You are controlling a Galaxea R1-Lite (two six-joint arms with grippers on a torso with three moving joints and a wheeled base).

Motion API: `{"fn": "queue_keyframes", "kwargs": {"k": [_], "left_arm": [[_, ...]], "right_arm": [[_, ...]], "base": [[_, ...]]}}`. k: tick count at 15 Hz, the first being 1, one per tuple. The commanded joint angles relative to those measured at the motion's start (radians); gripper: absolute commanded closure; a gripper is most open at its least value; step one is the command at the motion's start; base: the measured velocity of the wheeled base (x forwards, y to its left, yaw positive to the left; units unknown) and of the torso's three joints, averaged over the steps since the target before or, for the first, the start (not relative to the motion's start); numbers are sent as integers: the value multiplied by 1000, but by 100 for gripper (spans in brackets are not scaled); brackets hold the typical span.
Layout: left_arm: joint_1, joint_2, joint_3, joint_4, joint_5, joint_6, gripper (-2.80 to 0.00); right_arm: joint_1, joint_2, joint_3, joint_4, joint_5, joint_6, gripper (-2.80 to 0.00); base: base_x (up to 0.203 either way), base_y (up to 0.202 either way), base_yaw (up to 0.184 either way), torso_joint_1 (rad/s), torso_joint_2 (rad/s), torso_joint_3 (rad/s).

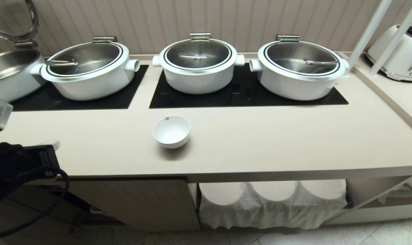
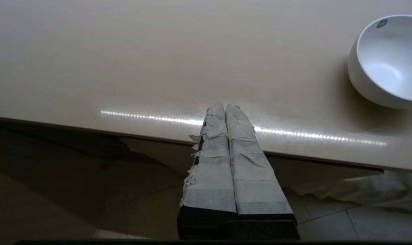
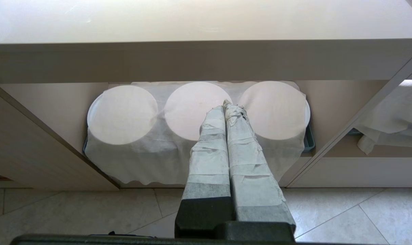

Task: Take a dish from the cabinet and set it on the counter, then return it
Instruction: Pick up the bowl from the table

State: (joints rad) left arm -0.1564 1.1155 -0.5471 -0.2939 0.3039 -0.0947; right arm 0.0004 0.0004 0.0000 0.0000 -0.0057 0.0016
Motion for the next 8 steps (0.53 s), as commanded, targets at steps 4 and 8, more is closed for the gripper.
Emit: {"fn": "queue_keyframes", "kwargs": {"k": [4, 8], "left_arm": [[93, -111, 311, -232, -55, 86, 0], [213, -302, 521, -363, -220, 116, 0]], "right_arm": [[0, 0, 0, 0, 0, 0, 0], [1, 0, 0, 0, 0, 0, 0]], "base": [[0, 0, 0, 0, 0, 0], [0, 0, 0, 0, 0, 0]]}}
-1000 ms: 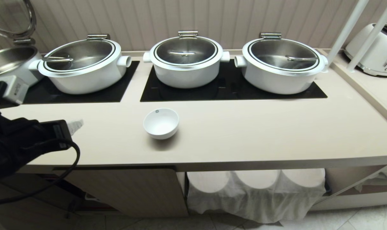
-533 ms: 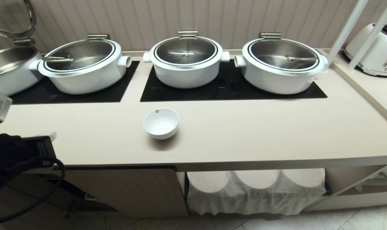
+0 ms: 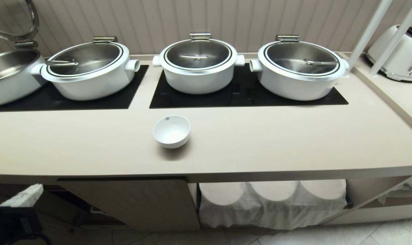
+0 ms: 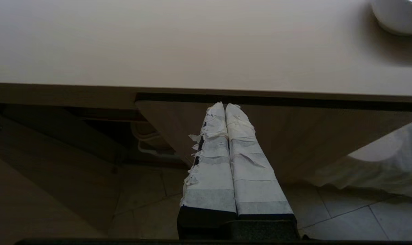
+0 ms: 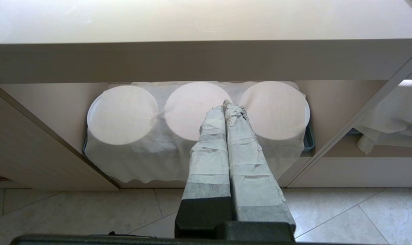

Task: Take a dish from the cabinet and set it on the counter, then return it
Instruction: Pick up the bowl from the table

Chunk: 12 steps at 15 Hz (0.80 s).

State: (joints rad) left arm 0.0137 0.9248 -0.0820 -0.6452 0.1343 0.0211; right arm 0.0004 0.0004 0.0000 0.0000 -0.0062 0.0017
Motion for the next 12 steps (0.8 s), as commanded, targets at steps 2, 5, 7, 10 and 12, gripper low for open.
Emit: {"fn": "queue_keyframes", "kwargs": {"k": [2, 5, 7, 10, 12], "left_arm": [[98, -244, 73, 58, -134, 1, 0], [134, -456, 80, 264, -171, 30, 0], [111, -571, 81, 393, -156, 61, 0], [-4, -687, 82, 534, -73, 75, 0], [-11, -788, 82, 585, -111, 87, 0]], "right_arm": [[0, 0, 0, 0, 0, 0, 0], [0, 0, 0, 0, 0, 0, 0], [0, 0, 0, 0, 0, 0, 0], [0, 0, 0, 0, 0, 0, 0], [0, 0, 0, 0, 0, 0, 0]], "base": [[0, 0, 0, 0, 0, 0], [0, 0, 0, 0, 0, 0], [0, 0, 0, 0, 0, 0], [0, 0, 0, 0, 0, 0], [0, 0, 0, 0, 0, 0]]}}
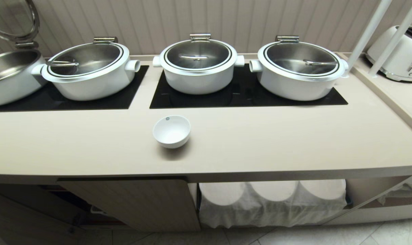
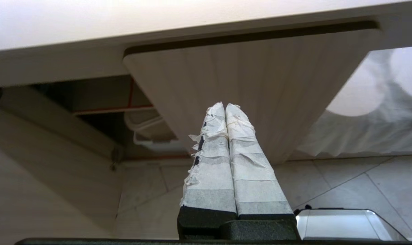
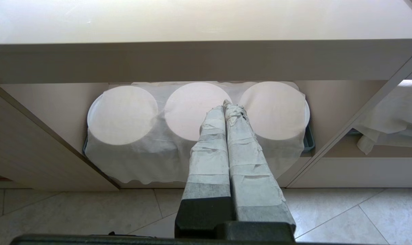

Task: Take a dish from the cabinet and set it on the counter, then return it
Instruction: Pick up the bowl from the table

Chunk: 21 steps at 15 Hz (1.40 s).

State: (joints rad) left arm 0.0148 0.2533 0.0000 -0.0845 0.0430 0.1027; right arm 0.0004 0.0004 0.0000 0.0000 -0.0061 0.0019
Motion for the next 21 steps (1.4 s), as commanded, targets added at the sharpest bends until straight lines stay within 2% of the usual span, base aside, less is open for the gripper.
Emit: {"fn": "queue_keyframes", "kwargs": {"k": [1, 4, 9, 21], "left_arm": [[-11, -156, 0, 61, -57, 15, 0], [-12, -251, 0, 82, -71, 3, 0], [-12, -253, 0, 83, -71, -20, 0], [-12, -253, 0, 84, -71, -23, 0]], "right_arm": [[0, 0, 0, 0, 0, 0, 0], [0, 0, 0, 0, 0, 0, 0], [1, 0, 0, 0, 0, 0, 0], [0, 0, 0, 0, 0, 1, 0]], "base": [[0, 0, 0, 0, 0, 0], [0, 0, 0, 0, 0, 0], [0, 0, 0, 0, 0, 0], [0, 0, 0, 0, 0, 0]]}}
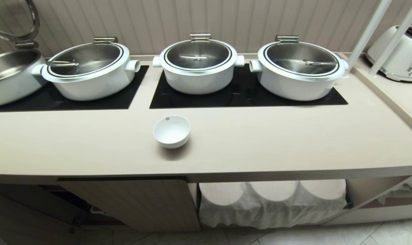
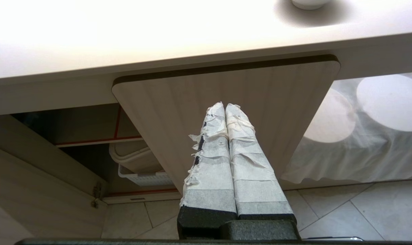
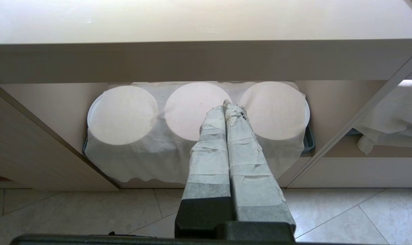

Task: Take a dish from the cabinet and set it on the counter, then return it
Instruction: Pick up the bowl from the table

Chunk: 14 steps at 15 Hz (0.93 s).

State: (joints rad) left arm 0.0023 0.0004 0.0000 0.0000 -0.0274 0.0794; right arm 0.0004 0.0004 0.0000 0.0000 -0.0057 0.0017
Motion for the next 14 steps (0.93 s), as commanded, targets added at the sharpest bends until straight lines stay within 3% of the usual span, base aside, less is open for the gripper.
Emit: {"fn": "queue_keyframes", "kwargs": {"k": [1, 10, 14], "left_arm": [[1, 0, 0, 0, 0, 0, 0], [1, 0, 0, -3, -2, 16, 0], [-1, 0, 0, -2, 1, -12, 0]], "right_arm": [[1, 0, 0, 0, 0, 0, 0], [1, 0, 0, 0, 0, 0, 0], [1, 0, 0, 0, 0, 0, 0]], "base": [[0, 0, 0, 0, 0, 0], [0, 0, 0, 0, 0, 0], [0, 0, 0, 0, 0, 0]]}}
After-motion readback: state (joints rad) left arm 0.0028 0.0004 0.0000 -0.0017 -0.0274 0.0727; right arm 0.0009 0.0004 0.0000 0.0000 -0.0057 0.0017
